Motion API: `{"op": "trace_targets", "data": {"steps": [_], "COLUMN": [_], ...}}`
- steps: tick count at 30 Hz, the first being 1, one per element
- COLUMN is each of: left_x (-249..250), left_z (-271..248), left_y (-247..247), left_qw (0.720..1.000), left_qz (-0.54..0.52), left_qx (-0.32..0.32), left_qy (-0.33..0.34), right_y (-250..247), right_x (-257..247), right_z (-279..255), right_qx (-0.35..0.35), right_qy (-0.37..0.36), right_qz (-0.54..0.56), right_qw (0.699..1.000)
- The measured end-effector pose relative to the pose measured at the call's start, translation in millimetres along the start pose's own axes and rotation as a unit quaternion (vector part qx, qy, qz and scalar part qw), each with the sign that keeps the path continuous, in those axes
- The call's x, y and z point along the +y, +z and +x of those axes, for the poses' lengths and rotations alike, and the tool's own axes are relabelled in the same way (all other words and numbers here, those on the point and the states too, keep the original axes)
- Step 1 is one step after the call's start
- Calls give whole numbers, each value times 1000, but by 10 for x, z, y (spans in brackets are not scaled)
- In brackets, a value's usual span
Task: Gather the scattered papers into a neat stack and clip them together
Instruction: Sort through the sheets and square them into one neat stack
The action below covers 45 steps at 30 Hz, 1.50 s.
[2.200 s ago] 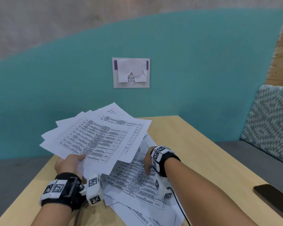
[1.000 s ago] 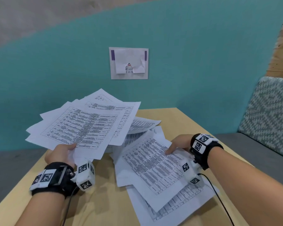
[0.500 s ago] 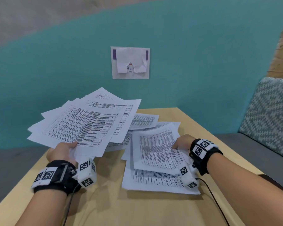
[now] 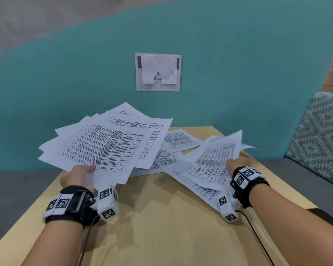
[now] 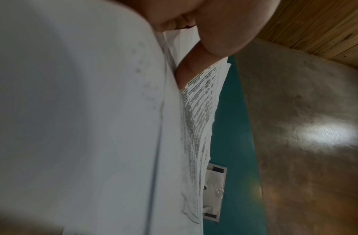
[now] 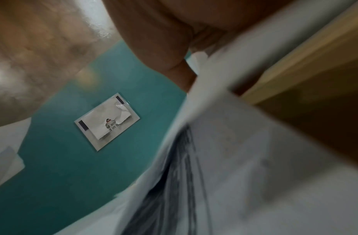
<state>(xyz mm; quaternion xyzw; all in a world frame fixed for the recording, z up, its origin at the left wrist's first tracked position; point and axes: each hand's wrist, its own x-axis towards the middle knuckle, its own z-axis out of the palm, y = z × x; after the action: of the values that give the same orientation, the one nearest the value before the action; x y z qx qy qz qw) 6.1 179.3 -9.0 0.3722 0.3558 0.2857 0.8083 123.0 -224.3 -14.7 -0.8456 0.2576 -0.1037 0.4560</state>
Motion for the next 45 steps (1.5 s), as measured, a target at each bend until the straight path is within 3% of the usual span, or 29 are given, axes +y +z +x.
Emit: {"op": "trace_targets", "data": {"steps": [5, 10, 18, 20, 22, 24, 26, 28, 31, 34, 37, 45], "left_x": [-11, -29, -114, -120, -146, -174, -201, -234, -300, -296, -264, -345], "left_z": [-41, -41, -54, -88, -95, -152, -201, -190, -91, -49, -34, -24], "left_y": [18, 30, 56, 79, 90, 106, 119, 112, 118, 131, 124, 134], "left_qw": [999, 995, 976, 967, 957, 944, 932, 925, 917, 909, 888, 908], "left_qz": [34, 85, 187, 216, 253, 284, 312, 327, 337, 363, 409, 367], "left_qx": [-18, -60, -113, -133, -142, -169, -183, -193, -213, -204, -204, -195], "left_qy": [10, -4, -5, -1, 8, 8, -10, -26, -25, -28, -43, -53], "right_y": [-67, -110, -488, -604, -667, -657, -562, -392, -48, 301, 523, 577], "right_x": [-60, -361, -1164, -1318, -1443, -1513, -1492, -1364, -1009, -616, -382, -321], "right_z": [-99, -164, -514, -580, -566, -560, -593, -665, -659, -459, -337, -392], "right_qx": [85, 138, 159, 169, 156, 94, -41, -197, -311, -337, -347, -331], "right_qy": [-54, -151, -323, -337, -322, -284, -241, -209, -162, -120, -111, -131], "right_qz": [185, 252, 457, 473, 480, 469, 468, 452, 271, 55, -92, -205], "right_qw": [977, 946, 813, 797, 801, 831, 849, 845, 897, 932, 927, 911]}}
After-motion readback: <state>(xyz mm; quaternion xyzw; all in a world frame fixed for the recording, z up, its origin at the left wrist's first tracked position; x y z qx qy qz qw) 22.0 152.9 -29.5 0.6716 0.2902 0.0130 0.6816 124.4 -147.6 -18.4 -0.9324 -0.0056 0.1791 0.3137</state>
